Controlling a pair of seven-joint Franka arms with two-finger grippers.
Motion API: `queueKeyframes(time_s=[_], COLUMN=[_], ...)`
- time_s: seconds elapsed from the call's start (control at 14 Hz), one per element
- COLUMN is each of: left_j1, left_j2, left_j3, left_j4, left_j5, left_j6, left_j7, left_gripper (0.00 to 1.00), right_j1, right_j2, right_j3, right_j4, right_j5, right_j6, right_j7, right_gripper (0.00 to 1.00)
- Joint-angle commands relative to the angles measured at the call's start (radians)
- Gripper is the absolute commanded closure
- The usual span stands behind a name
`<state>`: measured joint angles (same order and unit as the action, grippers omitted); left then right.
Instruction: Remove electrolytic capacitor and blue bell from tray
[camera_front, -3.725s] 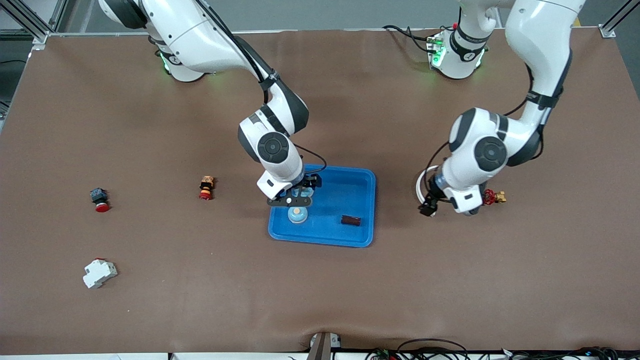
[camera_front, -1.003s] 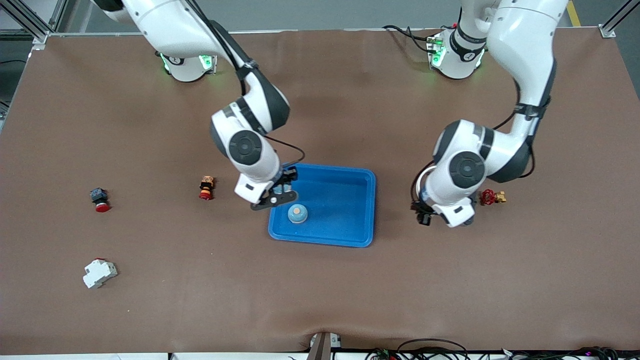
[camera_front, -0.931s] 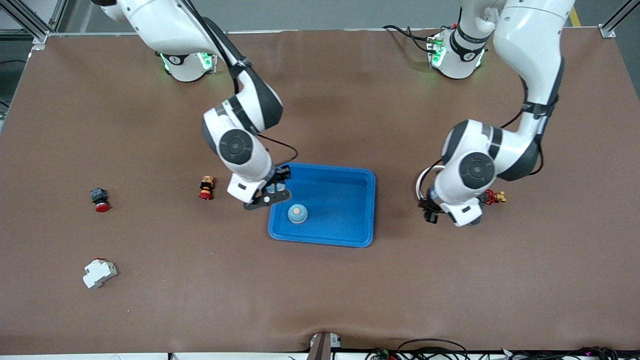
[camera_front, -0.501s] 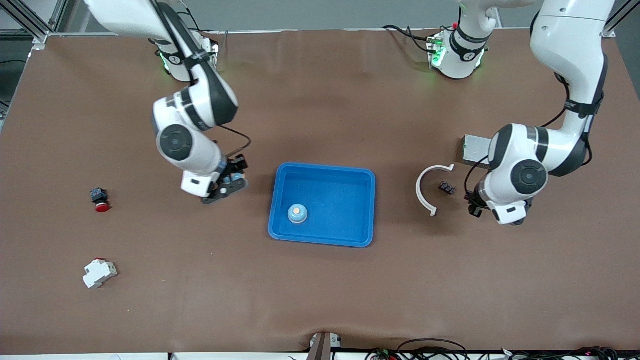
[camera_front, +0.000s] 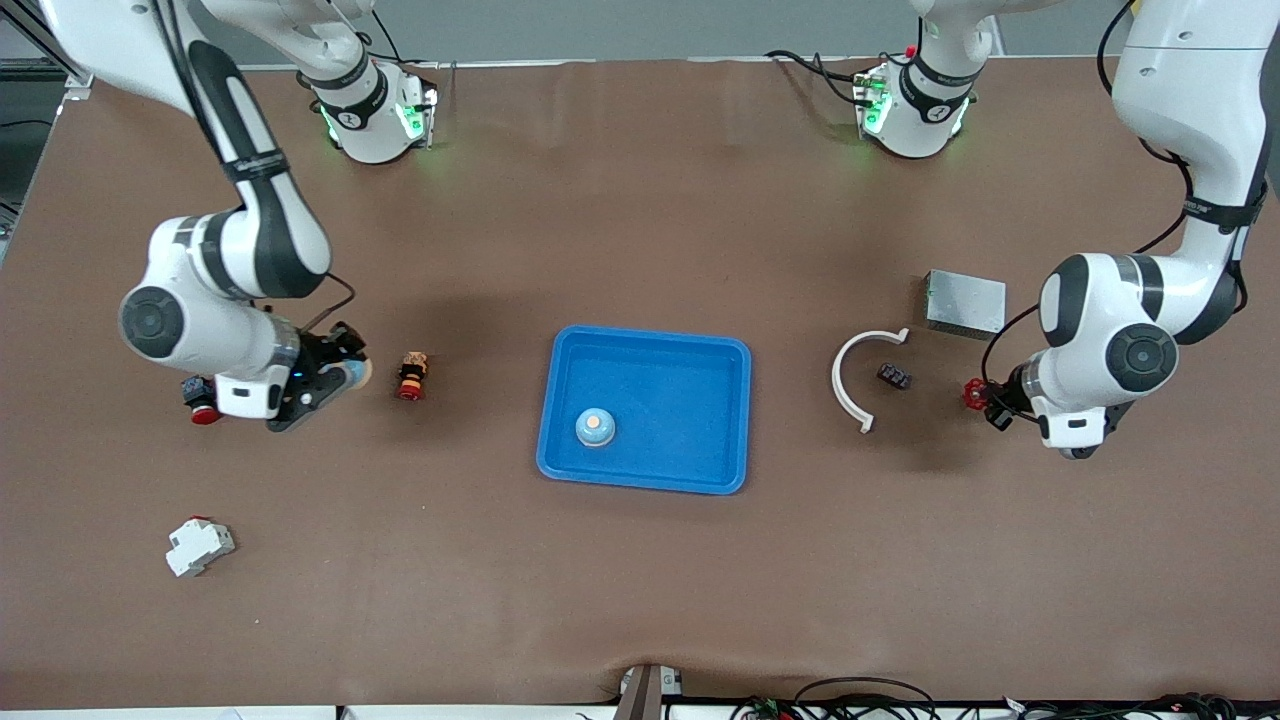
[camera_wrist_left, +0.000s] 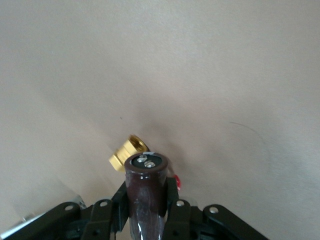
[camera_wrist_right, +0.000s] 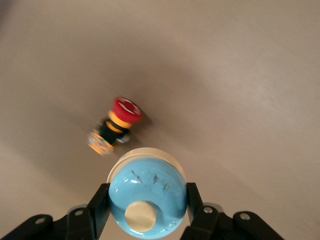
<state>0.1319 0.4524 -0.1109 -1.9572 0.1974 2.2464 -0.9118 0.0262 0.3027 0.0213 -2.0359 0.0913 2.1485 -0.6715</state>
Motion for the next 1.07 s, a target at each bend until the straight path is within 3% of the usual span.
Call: queueKeyframes(time_s=[0.0, 0.29, 0.43, 0.86, 0.93, 1.0], left_j1=[0.038, 0.098, 0.136, 0.156, 0.161, 0.158], left_j2=[-0.011, 0.015, 0.031, 0.100, 0.110, 0.112], left_j3=[-0.009, -0.010, -0.013, -0.012, -0.012, -0.012], left_j4=[-0.017, -0.015, -0.011, 0.015, 0.033, 0.041], left_j5=[0.071, 0.164, 0.171, 0.171, 0.171, 0.172], left_j6=[0.013, 0.041, 0.058, 0.162, 0.162, 0.162], left_j7=[0.068, 0.126, 0.200, 0.237, 0.237, 0.244], left_gripper=[1.00, 1.00, 1.00, 1.00, 0.97, 0.75], right_j1=[-0.067, -0.080, -0.081, -0.084, -0.083, -0.083], right_j2=[0.064, 0.118, 0.137, 0.170, 0.171, 0.177], right_j3=[0.020, 0.017, 0.019, 0.019, 0.019, 0.017], right_j4=[-0.007, -0.009, -0.007, -0.004, -0.004, -0.003], right_j5=[0.001, -0.005, -0.053, -0.084, -0.085, -0.085], right_j6=[0.086, 0.166, 0.203, 0.241, 0.246, 0.248], right_j7=[-0.150, -0.184, -0.189, -0.191, -0.191, -0.191], right_gripper=[1.00, 1.00, 1.00, 0.99, 0.99, 0.99])
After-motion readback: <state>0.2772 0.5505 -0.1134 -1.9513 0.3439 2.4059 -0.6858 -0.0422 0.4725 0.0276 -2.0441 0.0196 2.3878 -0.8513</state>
